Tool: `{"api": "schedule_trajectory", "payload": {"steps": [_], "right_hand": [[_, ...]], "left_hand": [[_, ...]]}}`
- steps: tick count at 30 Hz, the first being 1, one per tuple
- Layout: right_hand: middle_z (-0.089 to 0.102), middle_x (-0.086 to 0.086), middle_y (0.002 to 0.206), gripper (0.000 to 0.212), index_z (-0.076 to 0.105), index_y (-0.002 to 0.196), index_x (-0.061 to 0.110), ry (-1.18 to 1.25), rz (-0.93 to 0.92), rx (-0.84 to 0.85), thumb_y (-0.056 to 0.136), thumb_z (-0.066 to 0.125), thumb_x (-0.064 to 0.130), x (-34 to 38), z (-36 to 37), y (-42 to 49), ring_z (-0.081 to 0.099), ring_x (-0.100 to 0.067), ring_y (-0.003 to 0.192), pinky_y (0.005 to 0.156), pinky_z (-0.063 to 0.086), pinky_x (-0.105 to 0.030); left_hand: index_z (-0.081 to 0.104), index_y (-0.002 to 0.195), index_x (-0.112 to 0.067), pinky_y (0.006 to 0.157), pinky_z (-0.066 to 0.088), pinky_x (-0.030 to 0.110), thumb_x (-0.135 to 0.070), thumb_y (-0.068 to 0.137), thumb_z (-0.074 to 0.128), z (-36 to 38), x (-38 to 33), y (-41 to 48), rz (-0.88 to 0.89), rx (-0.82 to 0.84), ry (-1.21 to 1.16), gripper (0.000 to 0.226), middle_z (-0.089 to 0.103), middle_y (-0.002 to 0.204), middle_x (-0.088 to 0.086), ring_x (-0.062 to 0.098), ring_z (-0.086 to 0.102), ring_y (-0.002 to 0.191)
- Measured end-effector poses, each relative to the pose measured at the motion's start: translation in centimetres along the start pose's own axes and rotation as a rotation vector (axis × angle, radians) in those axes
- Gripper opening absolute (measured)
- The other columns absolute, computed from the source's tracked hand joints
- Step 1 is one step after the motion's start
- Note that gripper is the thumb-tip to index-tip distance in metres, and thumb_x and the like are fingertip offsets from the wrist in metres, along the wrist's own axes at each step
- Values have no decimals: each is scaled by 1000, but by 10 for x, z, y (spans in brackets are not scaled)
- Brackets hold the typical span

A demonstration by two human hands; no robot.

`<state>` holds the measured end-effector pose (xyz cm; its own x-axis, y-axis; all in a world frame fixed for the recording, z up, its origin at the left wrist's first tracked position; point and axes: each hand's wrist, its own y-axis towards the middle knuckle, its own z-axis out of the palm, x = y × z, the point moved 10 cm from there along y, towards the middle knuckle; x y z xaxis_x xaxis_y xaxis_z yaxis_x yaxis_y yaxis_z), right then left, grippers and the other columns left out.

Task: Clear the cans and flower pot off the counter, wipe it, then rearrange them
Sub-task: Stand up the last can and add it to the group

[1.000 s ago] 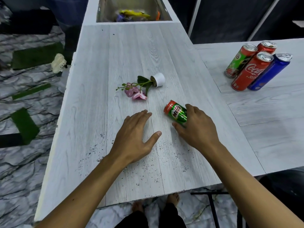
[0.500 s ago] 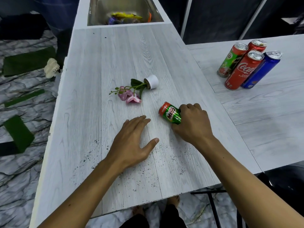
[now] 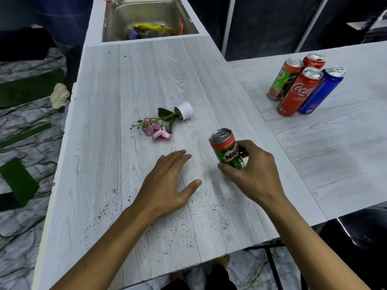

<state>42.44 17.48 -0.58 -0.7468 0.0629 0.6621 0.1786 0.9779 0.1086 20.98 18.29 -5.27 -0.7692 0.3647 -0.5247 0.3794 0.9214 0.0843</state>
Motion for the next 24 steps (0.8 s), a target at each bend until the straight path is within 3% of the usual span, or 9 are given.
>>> {"api": "schedule_trajectory", "payload": {"steps": [3, 6, 14, 24], "right_hand": [[68, 16, 99, 55, 65, 119, 24, 138, 42, -39, 71, 88, 38, -14, -10, -12, 57, 18, 95, 76, 38, 2], [68, 20, 103, 56, 66, 120, 24, 213, 57, -81, 71, 89, 37, -26, -19, -21, 56, 17, 102, 79, 37, 3], [61, 41, 95, 52, 61, 114, 38, 285, 102, -190, 71, 91, 35, -61, -56, -21, 58, 17, 100, 87, 44, -15], [71, 17, 104, 57, 67, 120, 23, 333, 214, -313, 69, 91, 35, -133, -112, 18, 66, 0, 99, 91, 55, -30]], "left_hand": [[35, 156, -33, 120, 5, 21, -75, 91, 46, 4, -8, 6, 19, 9, 4, 78, 28, 165, -15, 2, 18, 152], [35, 155, -34, 120, 7, 21, -75, 91, 45, 10, -17, 13, 32, 21, -8, 77, 29, 164, -16, 1, 19, 152], [37, 155, -34, 121, 6, 21, -73, 91, 48, 31, -50, 39, 86, 68, -21, 75, 31, 164, -15, 3, 20, 152], [37, 155, -33, 120, 2, 17, -70, 92, 52, 60, -108, 99, 140, 94, -29, 74, 31, 164, -15, 2, 22, 151]]}}
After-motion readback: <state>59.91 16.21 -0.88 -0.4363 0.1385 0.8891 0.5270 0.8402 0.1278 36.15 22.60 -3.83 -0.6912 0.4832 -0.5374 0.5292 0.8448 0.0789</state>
